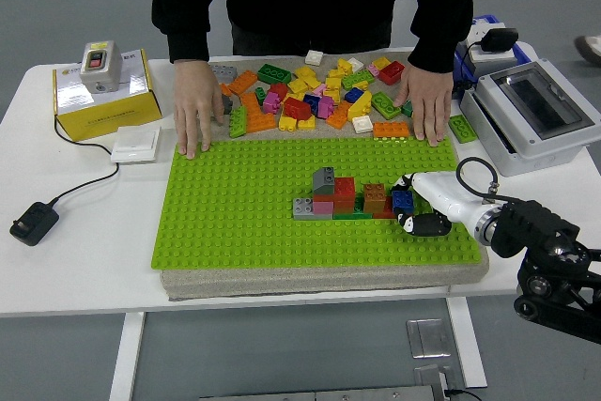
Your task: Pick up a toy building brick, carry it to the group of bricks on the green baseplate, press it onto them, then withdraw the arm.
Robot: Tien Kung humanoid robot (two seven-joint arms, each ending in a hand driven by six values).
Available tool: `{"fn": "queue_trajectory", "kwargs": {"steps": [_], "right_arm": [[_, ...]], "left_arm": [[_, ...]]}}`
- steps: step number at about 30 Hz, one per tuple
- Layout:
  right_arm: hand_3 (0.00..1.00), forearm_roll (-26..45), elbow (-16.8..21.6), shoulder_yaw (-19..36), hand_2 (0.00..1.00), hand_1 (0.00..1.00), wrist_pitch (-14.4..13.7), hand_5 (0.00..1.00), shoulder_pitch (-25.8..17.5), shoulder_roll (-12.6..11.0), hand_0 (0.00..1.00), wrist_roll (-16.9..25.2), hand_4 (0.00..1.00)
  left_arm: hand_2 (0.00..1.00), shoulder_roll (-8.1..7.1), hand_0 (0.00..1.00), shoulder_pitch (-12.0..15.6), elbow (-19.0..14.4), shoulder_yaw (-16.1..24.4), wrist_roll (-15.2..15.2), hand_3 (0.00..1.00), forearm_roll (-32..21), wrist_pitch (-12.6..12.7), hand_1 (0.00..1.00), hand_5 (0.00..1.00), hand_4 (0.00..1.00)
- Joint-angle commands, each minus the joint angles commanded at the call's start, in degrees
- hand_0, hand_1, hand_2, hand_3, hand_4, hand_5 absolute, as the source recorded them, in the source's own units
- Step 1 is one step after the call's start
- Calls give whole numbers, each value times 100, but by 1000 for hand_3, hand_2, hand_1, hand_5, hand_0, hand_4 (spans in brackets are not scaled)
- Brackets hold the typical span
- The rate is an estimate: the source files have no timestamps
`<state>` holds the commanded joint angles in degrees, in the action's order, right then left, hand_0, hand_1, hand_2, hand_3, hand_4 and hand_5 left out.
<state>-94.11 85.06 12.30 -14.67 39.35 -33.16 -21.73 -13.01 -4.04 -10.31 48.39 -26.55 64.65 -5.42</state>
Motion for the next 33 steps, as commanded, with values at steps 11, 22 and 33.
{"fn": "queue_trajectory", "kwargs": {"steps": [11, 22, 33], "right_arm": [[837, 2, 3, 22, 781, 185, 20, 362, 18, -10, 47, 5, 512], [847, 28, -19, 9, 789, 192, 13, 362, 30, -8, 47, 22, 512], [845, 47, 10, 35, 778, 188, 6, 357, 57, -30, 48, 59, 523]], "left_arm": [[550, 4, 683, -11, 0, 2, 5, 655, 6, -1, 646, 675, 108], [545, 6, 682, -18, 0, 2, 23, 652, 5, -4, 646, 675, 103], [542, 4, 679, -26, 0, 21, 26, 648, 31, -9, 646, 675, 98]]}}
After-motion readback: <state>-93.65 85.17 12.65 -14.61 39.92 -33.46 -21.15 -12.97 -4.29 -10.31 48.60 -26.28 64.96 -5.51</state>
